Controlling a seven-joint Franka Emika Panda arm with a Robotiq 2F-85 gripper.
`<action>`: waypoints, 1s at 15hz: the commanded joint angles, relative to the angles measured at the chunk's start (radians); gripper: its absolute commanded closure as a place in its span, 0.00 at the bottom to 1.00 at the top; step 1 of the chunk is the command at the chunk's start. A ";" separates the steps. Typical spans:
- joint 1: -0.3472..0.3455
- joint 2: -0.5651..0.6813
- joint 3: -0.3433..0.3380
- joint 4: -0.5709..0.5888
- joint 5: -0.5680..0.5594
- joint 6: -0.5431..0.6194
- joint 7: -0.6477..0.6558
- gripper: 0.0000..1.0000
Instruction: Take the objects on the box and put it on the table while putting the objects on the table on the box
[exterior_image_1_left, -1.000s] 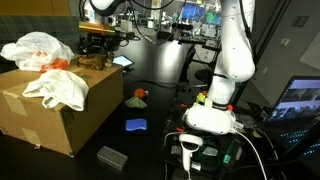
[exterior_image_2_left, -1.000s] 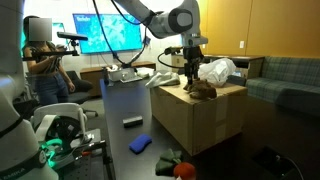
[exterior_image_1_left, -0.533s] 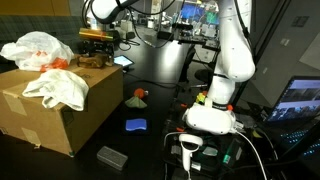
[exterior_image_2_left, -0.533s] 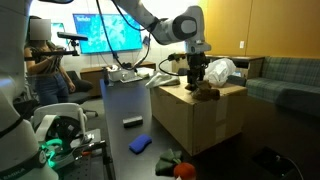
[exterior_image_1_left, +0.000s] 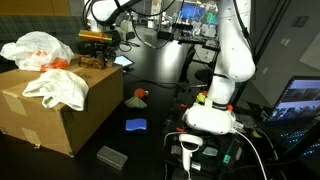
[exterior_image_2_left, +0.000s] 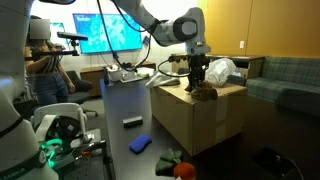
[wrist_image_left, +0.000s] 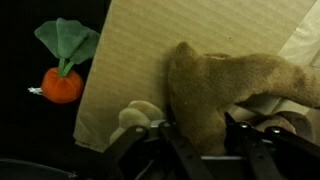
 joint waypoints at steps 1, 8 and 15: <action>0.022 -0.011 -0.023 -0.003 -0.028 0.006 0.040 0.86; 0.016 -0.102 -0.026 -0.123 -0.045 0.036 0.050 0.97; -0.042 -0.315 -0.049 -0.448 -0.020 0.206 0.067 0.97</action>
